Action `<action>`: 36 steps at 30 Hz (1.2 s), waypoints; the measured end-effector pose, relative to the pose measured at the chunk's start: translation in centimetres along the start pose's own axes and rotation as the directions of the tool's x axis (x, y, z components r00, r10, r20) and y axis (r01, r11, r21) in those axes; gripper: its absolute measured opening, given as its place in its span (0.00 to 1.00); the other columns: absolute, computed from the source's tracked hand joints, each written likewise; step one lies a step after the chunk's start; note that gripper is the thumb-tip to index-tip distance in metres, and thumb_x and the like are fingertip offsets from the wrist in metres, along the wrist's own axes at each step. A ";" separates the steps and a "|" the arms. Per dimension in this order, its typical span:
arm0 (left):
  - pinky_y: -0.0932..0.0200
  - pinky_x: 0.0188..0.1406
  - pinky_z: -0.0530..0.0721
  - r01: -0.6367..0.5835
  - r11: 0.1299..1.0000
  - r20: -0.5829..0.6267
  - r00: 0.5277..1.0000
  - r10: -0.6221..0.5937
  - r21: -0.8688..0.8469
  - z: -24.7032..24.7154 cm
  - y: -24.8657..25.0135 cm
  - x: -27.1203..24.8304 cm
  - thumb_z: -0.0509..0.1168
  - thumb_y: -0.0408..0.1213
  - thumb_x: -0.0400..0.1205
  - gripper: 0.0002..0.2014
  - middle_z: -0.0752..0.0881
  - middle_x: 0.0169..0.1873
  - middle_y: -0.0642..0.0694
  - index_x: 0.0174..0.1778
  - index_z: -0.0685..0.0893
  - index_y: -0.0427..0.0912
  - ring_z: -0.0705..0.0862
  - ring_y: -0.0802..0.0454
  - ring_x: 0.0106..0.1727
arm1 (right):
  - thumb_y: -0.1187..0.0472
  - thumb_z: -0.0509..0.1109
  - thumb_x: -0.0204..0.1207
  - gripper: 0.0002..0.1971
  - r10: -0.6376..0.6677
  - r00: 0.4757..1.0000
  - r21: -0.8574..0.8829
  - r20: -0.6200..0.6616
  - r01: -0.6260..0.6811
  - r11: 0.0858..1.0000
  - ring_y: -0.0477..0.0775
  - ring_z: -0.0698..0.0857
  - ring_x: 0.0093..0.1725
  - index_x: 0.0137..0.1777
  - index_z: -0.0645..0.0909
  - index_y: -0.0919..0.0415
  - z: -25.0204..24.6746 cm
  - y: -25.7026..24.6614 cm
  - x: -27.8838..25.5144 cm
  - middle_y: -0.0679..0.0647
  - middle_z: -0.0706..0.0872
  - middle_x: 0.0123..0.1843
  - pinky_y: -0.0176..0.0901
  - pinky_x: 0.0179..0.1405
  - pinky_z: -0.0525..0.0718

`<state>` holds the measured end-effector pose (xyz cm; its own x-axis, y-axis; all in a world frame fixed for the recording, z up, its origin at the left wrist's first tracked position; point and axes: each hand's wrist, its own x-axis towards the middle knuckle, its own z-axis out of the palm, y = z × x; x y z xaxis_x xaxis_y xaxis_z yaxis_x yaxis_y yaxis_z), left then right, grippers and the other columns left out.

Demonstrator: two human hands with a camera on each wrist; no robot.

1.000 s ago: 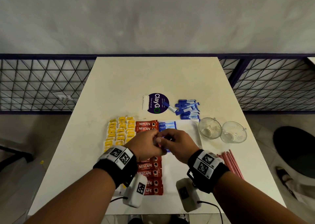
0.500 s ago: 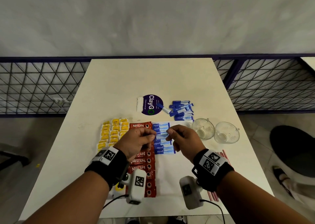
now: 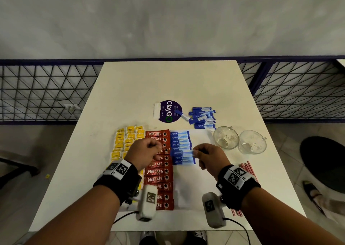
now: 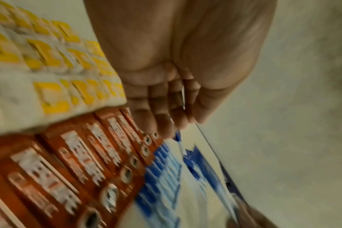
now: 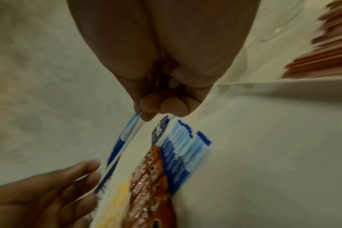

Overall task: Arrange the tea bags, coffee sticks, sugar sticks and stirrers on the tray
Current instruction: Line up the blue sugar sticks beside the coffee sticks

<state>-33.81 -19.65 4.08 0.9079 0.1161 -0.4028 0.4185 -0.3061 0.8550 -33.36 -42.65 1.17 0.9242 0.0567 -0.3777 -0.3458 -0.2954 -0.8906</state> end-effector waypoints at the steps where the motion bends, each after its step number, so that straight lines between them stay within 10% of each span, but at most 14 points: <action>1: 0.51 0.39 0.87 0.021 0.994 -0.083 0.996 -0.012 0.112 -1.0 -0.8 0.5 0.68 0.36 0.81 0.03 0.88 0.36 0.47 0.43 0.86 0.43 0.88 0.48 0.36 | 0.64 0.72 0.77 0.05 0.031 1.000 -0.023 0.000 -0.031 0.999 0.51 0.76 0.21 0.39 0.84 0.61 -0.2 0.9 0.0 0.57 0.84 0.29 0.43 0.27 0.77; 5: 0.52 0.60 0.80 0.243 0.835 -0.342 0.937 -0.070 0.494 -5.6 -4.7 1.8 0.70 0.46 0.79 0.14 0.87 0.57 0.41 0.56 0.85 0.44 0.84 0.39 0.60 | 0.64 0.72 0.77 0.05 0.157 0.987 -0.096 0.025 -0.154 0.983 0.49 0.76 0.20 0.39 0.84 0.60 -0.1 3.7 -0.4 0.56 0.86 0.31 0.39 0.23 0.77; 12: 0.44 0.67 0.76 0.456 0.704 -0.378 0.883 -0.279 0.545 -7.4 -8.3 1.9 0.69 0.63 0.74 0.39 0.75 0.69 0.32 0.71 0.73 0.36 0.76 0.33 0.69 | 0.54 0.73 0.75 0.07 0.233 0.971 -0.363 -0.058 -0.238 0.901 0.50 0.84 0.27 0.35 0.83 0.50 1.2 4.4 0.1 0.46 0.83 0.24 0.47 0.34 0.87; 15: 0.44 0.67 0.77 0.453 0.707 -0.366 0.886 -0.286 0.543 -7.4 -8.8 1.8 0.69 0.62 0.75 0.40 0.75 0.70 0.33 0.73 0.71 0.36 0.76 0.34 0.69 | 0.47 0.71 0.75 0.09 0.240 0.966 -0.506 -0.101 -0.257 0.824 0.57 0.87 0.43 0.38 0.83 0.49 1.8 3.8 0.1 0.50 0.86 0.36 0.49 0.49 0.87; 20: 0.45 0.67 0.77 0.435 0.724 -0.346 0.895 -0.281 0.536 -7.4 -8.9 1.5 0.70 0.60 0.75 0.39 0.75 0.70 0.34 0.73 0.70 0.36 0.75 0.35 0.70 | 0.44 0.67 0.78 0.17 0.237 0.961 -0.632 -0.143 -0.273 0.725 0.52 0.79 0.42 0.50 0.87 0.57 2.2 2.9 0.3 0.53 0.88 0.47 0.38 0.43 0.75; 36: 0.45 0.66 0.76 0.421 0.737 -0.395 0.891 -0.225 0.529 -8.3 -8.0 1.2 0.69 0.58 0.76 0.35 0.75 0.69 0.34 0.72 0.72 0.37 0.76 0.33 0.69 | 0.40 0.67 0.77 0.24 0.283 0.944 -0.567 -0.167 -0.327 0.756 0.56 0.86 0.39 0.41 0.86 0.63 2.5 2.6 0.0 0.58 0.89 0.39 0.45 0.41 0.84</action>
<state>-35.88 -9.21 -0.56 0.7237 0.5457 -0.4225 0.6781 -0.6761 0.2881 -34.68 -41.08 -1.81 0.8020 -0.1894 -0.5666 -0.4716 -0.7829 -0.4058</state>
